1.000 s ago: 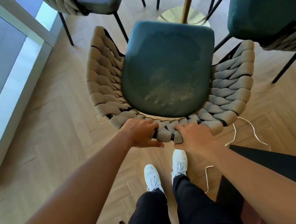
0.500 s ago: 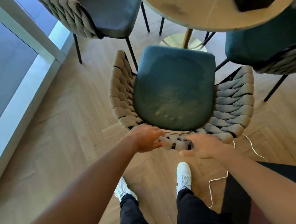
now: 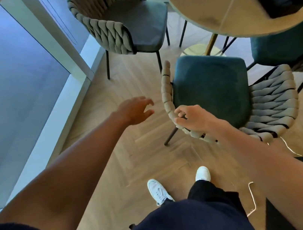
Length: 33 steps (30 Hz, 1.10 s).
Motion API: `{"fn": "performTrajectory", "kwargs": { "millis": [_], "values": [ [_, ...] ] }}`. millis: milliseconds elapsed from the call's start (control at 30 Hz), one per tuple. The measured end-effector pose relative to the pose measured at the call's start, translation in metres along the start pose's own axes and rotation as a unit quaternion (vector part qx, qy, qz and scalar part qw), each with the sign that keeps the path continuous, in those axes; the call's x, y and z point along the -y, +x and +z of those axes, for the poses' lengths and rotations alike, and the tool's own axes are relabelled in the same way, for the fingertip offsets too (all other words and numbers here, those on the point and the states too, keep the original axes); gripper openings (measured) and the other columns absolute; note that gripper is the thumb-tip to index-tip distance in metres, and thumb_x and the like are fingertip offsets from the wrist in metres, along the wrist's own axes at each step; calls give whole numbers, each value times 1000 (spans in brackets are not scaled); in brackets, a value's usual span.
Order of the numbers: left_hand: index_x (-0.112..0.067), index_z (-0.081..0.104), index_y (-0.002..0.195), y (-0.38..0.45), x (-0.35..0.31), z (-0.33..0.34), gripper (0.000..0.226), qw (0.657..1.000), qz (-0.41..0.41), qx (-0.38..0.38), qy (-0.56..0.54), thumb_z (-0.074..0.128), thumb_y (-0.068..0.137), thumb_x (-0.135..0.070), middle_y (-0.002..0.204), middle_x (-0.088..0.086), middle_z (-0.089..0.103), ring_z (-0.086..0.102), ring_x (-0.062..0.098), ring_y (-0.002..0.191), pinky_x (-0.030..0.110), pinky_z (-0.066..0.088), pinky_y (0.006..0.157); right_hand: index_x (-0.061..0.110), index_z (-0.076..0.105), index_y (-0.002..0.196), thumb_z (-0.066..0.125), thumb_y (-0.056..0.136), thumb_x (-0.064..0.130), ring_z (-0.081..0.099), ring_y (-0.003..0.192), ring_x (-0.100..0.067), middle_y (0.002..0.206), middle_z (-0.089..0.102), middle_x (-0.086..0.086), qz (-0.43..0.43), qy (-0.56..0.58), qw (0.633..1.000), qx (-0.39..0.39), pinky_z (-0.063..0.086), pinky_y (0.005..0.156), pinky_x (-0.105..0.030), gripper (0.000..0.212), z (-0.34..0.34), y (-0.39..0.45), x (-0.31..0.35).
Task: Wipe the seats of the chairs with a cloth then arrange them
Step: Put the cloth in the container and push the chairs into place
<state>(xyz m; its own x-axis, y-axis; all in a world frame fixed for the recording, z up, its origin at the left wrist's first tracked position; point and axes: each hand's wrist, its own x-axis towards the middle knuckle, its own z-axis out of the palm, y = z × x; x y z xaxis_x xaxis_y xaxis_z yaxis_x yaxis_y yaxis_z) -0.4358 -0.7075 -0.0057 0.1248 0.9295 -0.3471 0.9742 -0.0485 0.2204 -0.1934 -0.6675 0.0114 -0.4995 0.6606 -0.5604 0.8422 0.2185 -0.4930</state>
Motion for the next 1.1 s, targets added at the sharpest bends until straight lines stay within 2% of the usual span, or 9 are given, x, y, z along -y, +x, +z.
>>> {"fn": "performTrajectory", "kwargs": {
  "millis": [200,267,367,500,600,733,833,967,1100],
  "values": [
    [-29,59,131,-25,76,-22,37,997,-56,-37,-22,53,100,-48,130,-6,62,63,17,107,42,55,89,24,59,133,53,99,41,63,115,-25,127,66,-3,-32,-8,999,-15,51,100,-42,39,3,46,66],
    [-29,60,127,-27,105,-26,35,996,-70,-50,-40,55,99,-48,127,-7,64,64,15,102,43,56,87,22,60,132,53,99,39,63,110,-21,122,66,0,-38,-15,999,-19,50,94,-34,37,1,67,82],
    [-29,62,124,-26,148,-32,33,993,-83,-57,-55,57,97,-48,125,-7,66,65,14,98,43,57,86,20,59,133,51,100,35,56,97,-15,115,65,0,-49,-27,998,-17,41,85,-28,37,-2,99,107],
    [-29,63,121,-8,202,-42,31,992,-94,-49,-73,59,97,-46,123,-6,67,65,15,96,43,57,88,18,64,127,55,97,32,62,108,-20,117,70,-1,-58,-13,998,-30,43,88,-28,34,-10,149,139],
    [-30,62,119,21,245,-54,28,990,-98,-58,-79,57,97,-48,120,-7,67,65,15,95,43,57,86,19,67,119,58,94,29,64,105,-23,110,71,-1,-64,-3,998,-29,47,87,-31,29,-19,197,163],
    [-30,63,119,80,306,-73,27,989,-103,-65,-87,57,97,-46,119,-7,67,61,11,85,41,57,84,19,68,118,58,94,28,64,102,-24,110,72,-2,-73,-21,996,-37,40,76,-27,27,-39,281,187],
    [-28,63,119,127,350,-88,27,990,-94,-46,-95,58,98,-43,119,-4,67,63,12,88,39,56,86,23,66,117,55,95,31,64,104,-23,113,71,1,-70,-23,997,-27,45,79,-30,26,-59,345,205],
    [-28,63,121,181,399,-121,28,990,-92,-51,-90,57,98,-43,121,-6,66,64,17,103,38,52,90,22,66,113,55,94,30,63,105,-25,113,71,0,-72,-34,996,-25,51,87,-38,24,-87,417,235],
    [-32,61,120,225,441,-154,27,990,-97,-53,-84,55,98,-47,120,-7,65,64,18,104,41,55,88,20,65,115,54,92,32,62,108,-25,116,68,-2,-85,-32,995,-35,52,90,-41,28,-109,469,263]
  ]
}}
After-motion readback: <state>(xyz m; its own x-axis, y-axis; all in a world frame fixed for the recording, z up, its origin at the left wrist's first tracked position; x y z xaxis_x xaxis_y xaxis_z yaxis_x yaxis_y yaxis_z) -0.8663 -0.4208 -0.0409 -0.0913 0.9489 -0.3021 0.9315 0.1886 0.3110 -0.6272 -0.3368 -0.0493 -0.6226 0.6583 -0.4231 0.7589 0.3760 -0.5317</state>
